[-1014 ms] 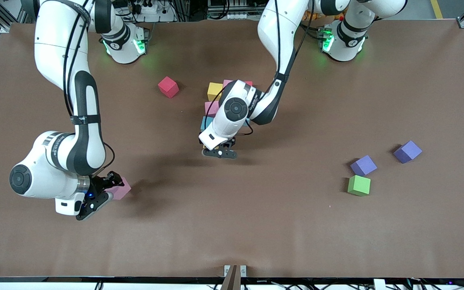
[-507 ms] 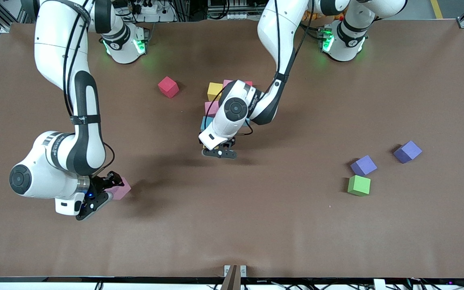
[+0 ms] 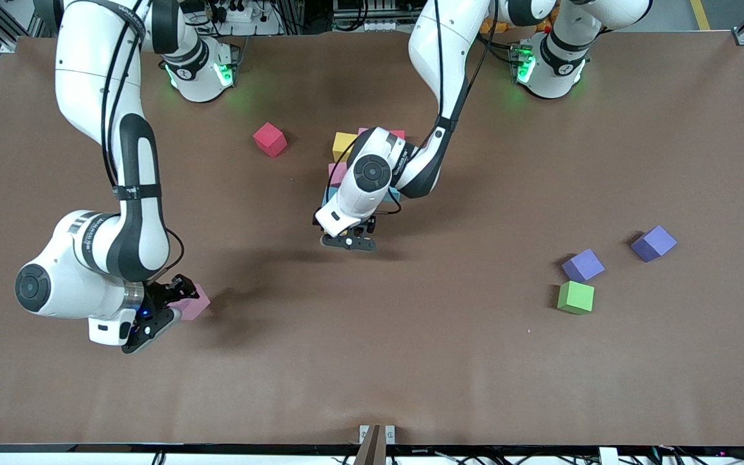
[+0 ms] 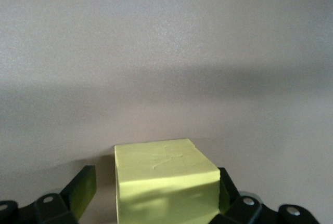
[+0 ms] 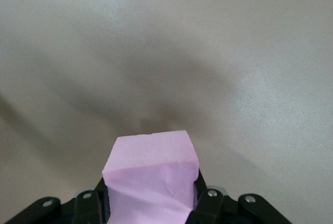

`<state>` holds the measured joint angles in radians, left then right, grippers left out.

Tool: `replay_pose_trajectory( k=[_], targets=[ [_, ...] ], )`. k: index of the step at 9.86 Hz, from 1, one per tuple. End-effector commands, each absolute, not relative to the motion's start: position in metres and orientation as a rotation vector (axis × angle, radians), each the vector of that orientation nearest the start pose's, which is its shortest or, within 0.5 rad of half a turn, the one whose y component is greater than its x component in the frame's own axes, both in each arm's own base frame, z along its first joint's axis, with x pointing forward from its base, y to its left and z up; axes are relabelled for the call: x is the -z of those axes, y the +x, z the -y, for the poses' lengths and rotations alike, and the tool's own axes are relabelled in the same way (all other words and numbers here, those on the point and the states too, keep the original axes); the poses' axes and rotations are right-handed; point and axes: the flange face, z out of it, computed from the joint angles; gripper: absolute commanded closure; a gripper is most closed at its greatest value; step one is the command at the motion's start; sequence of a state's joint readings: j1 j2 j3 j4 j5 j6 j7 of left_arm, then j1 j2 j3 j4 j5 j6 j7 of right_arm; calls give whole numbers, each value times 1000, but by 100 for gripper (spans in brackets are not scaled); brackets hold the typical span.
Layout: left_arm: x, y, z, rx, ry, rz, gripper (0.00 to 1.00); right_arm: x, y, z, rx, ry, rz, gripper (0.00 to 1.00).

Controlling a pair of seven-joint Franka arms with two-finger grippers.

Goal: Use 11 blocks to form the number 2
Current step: 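Set the yellow cube down at the group and open the left gripper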

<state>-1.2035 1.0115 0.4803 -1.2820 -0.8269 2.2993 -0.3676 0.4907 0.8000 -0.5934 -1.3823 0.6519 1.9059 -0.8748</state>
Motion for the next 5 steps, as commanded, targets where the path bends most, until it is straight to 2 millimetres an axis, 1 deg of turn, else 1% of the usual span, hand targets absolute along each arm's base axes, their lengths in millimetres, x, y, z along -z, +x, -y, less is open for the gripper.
replay_pose_trajectory(
  k=[1,2,3,5],
  targets=[
    [-187,490,587,1,-3445,-105,0,-276,715,-58,-31,-2756,905,71],
    [-186,487,590,-15,-3450,-90,0,-277,715,-58,-30,-2755,905,71],
    [-189,485,592,-20,-3456,-60,0,-277,715,-58,-29,-2756,906,71],
    [-204,480,599,-27,-3475,28,0,-276,715,-58,-31,-2756,905,71]
  ],
)
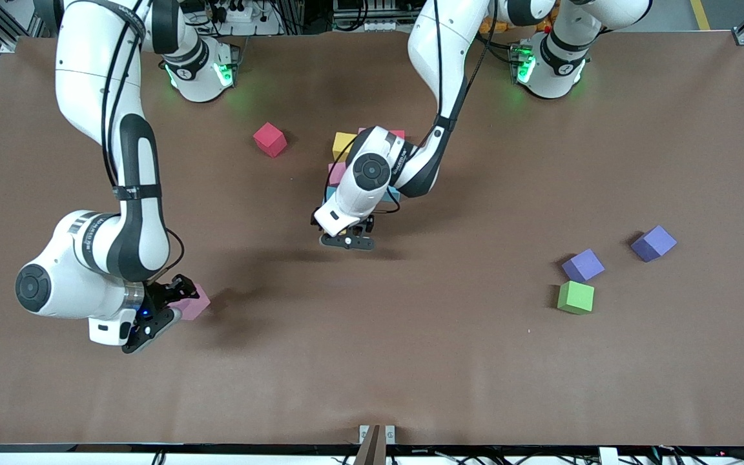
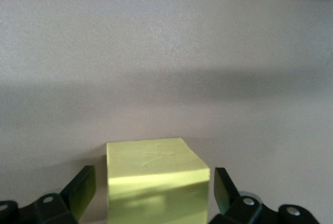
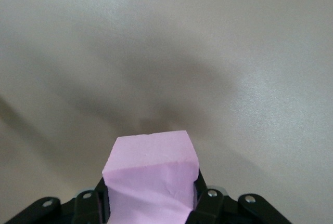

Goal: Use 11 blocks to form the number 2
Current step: 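Set the yellow cube down at the group and open the left gripper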

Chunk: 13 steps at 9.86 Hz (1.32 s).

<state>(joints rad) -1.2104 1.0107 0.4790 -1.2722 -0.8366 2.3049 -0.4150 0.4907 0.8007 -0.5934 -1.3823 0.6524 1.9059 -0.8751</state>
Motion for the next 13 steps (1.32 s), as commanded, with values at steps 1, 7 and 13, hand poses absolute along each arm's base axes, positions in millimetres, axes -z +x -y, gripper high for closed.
replay_pose_trajectory(
  k=[1,7,13],
  targets=[
    [-214,477,604,-31,-3488,55,0,-277,715,-58,-29,-2756,906,71],
    [-299,486,598,19,-3482,-67,0,-276,715,-58,-31,-2755,899,71],
    [-458,552,472,11,-3388,-108,0,-290,699,-170,-38,-2674,1101,71]
  ],
)
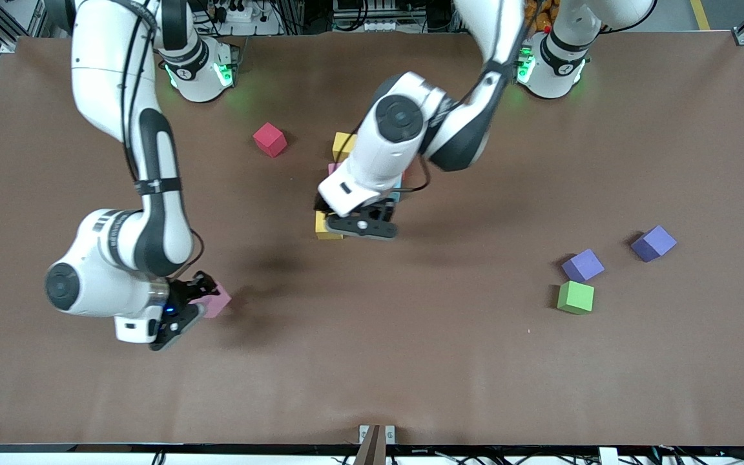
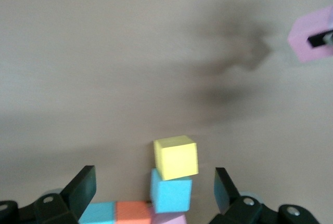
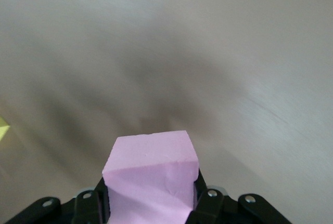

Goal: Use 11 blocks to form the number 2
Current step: 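Carry the pink cube to the group while the left gripper reaches green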

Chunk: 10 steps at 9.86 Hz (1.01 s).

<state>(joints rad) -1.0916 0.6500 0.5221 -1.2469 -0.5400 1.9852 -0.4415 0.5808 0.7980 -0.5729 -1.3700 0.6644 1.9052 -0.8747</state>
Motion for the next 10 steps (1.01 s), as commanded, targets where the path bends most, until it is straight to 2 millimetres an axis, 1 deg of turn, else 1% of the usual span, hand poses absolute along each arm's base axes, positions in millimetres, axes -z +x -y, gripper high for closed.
replay_pose_trajectory(
  k=[1,2,3,4,5,7,8,9,10],
  targets=[
    [-470,565,435,-70,-3351,-57,0,-291,692,-200,-34,-2648,1172,71],
    [-487,576,400,-81,-3304,-51,0,-290,682,-234,-39,-2618,1246,71],
    [-498,585,368,-111,-3281,-59,0,-292,671,-263,-42,-2591,1304,71],
    [-501,591,336,-172,-3212,-32,0,-291,659,-292,-56,-2565,1374,71],
    [-506,596,307,-180,-3144,-32,0,-292,649,-314,-54,-2529,1446,71],
    [-491,605,254,-216,-3003,-208,0,-295,634,-353,13,-2441,1647,71],
    [-482,614,231,-236,-2969,-247,0,-295,626,-368,12,-2408,1711,71],
    [-470,622,206,-263,-2967,-297,0,-296,611,-393,8,-2369,1791,71],
    [-458,625,187,-256,-2971,-334,0,-300,600,-413,28,-2350,1880,71]
  ],
)
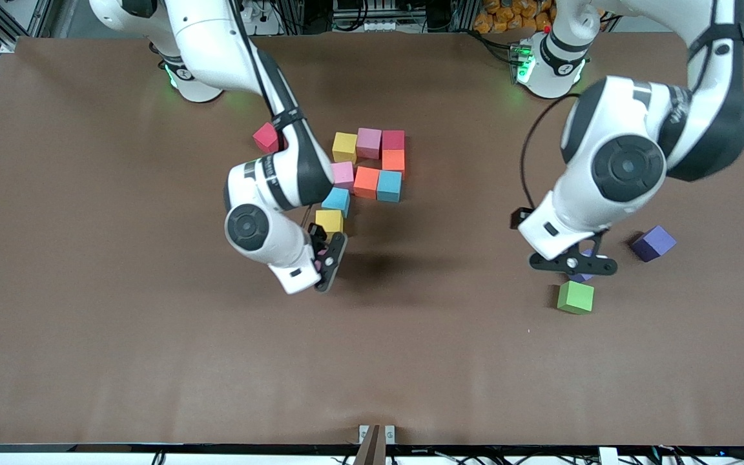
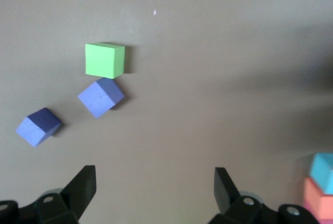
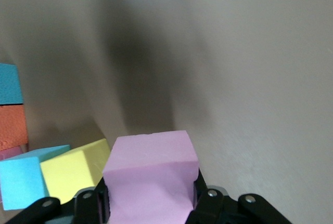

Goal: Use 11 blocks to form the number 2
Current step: 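Carry the pink cube to the group while the left gripper reaches green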

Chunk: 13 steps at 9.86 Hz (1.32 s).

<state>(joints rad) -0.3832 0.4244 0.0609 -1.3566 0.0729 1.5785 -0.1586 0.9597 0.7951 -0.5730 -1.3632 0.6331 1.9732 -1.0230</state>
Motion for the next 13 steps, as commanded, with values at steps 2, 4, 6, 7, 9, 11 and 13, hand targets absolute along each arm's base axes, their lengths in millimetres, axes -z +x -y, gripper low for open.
replay_pose_trajectory(
  k=[2,4,6,7,9,11,13],
  targets=[
    [-424,627,161,-229,-2976,-362,0,-299,577,-446,46,-2301,1968,71],
    [-393,630,143,-195,-2985,-461,0,-299,559,-473,84,-2275,2104,72],
    [-361,628,142,-158,-2990,-495,0,-283,533,-486,72,-2256,2185,72],
    [-344,625,142,-140,-2992,-509,0,-273,523,-484,96,-2265,2193,72],
    [-323,626,128,-130,-2977,-600,0,-261,508,-474,119,-2277,2188,72],
    [-311,630,97,-84,-2966,-675,0,-254,493,-462,119,-2287,2171,73],
    [-294,632,90,-45,-2973,-683,0,-251,485,-458,113,-2298,2155,73]
  ],
)
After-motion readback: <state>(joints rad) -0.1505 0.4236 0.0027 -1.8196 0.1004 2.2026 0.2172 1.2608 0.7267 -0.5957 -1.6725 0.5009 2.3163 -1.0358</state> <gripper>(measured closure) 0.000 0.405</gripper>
